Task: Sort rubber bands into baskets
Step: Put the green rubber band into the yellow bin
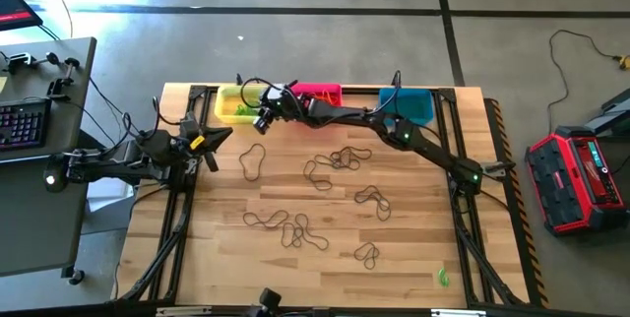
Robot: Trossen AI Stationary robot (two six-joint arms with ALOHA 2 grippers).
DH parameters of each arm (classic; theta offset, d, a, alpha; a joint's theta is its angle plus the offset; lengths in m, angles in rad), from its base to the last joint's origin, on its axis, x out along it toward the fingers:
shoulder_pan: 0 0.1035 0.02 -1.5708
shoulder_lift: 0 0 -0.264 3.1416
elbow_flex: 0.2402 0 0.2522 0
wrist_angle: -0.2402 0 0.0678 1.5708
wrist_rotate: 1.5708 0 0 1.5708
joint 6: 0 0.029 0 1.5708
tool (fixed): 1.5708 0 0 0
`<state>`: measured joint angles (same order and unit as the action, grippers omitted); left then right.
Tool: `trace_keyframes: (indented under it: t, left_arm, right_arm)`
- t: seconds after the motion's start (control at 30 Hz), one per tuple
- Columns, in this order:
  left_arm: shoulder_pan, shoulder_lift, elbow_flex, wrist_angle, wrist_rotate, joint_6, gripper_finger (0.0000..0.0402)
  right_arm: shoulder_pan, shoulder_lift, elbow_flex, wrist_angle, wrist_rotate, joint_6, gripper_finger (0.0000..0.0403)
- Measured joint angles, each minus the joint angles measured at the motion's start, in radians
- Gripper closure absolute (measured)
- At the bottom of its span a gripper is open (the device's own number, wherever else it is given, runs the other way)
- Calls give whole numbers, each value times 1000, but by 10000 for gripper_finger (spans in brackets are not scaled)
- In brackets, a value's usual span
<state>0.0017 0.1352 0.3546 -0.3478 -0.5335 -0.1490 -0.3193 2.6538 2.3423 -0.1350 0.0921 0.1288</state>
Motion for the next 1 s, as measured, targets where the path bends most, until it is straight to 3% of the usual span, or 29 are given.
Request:
trace_keyframes:
  t: [0.27, 0.63, 0.73, 1.0]
  left_arm:
    - [-2, 0, 0, -4, 26, -6, 394]
    - [-2, 2, 0, -5, 30, -14, 394]
    - [-2, 2, 0, -5, 30, -6, 394]
    - [-2, 2, 0, -6, 32, -5, 394]
  right_arm:
    - [22, -97, 1, -191, -1, -127, 394]
    - [129, -95, -4, -167, 11, -105, 403]
    - [153, -97, -84, -47, 6, -64, 403]
    - [216, -125, -278, 43, 36, 29, 403]
